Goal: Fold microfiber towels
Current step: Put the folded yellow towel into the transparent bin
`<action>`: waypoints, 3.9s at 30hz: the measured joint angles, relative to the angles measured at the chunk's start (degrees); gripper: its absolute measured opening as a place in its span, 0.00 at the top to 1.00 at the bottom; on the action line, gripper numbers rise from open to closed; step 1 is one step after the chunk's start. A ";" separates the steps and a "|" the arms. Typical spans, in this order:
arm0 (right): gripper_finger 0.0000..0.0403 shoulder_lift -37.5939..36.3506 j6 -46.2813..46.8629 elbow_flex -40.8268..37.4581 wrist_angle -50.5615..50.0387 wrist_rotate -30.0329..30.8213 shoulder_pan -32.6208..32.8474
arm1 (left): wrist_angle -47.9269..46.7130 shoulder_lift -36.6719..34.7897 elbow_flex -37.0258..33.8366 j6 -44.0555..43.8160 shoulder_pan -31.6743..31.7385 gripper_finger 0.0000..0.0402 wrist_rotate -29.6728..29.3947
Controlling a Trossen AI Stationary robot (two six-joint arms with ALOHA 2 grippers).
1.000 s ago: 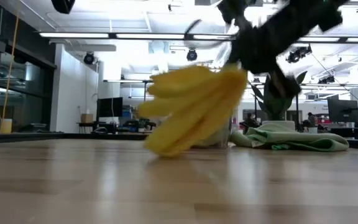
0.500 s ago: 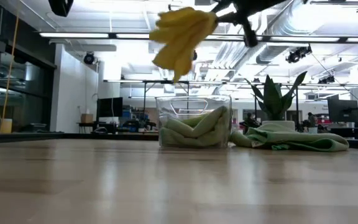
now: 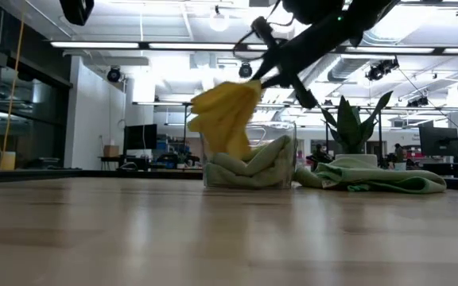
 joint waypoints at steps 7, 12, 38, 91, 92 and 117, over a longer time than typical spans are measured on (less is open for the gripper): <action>1.00 0.84 0.50 1.98 14.73 -0.31 -2.93 | -0.13 0.34 -0.03 -0.02 -0.04 1.00 0.02; 1.00 1.73 -0.05 4.26 15.05 1.54 -3.71 | -0.11 0.33 -0.03 -0.01 -0.04 1.00 0.04; 1.00 12.87 4.33 7.44 21.10 -2.13 -2.16 | -3.15 0.37 0.00 -1.49 -0.04 1.00 -0.02; 0.52 4.23 -9.01 7.41 -31.36 6.48 -3.07 | -4.81 0.39 0.02 -2.84 -0.04 1.00 -1.51; 0.51 3.39 -9.45 7.41 -31.76 6.62 -3.44 | -4.81 0.39 0.02 -2.84 -0.04 1.00 -1.51; 0.99 22.85 -46.29 32.19 -50.55 0.18 -2.29 | -7.88 0.39 0.02 -4.98 -0.07 1.00 -1.92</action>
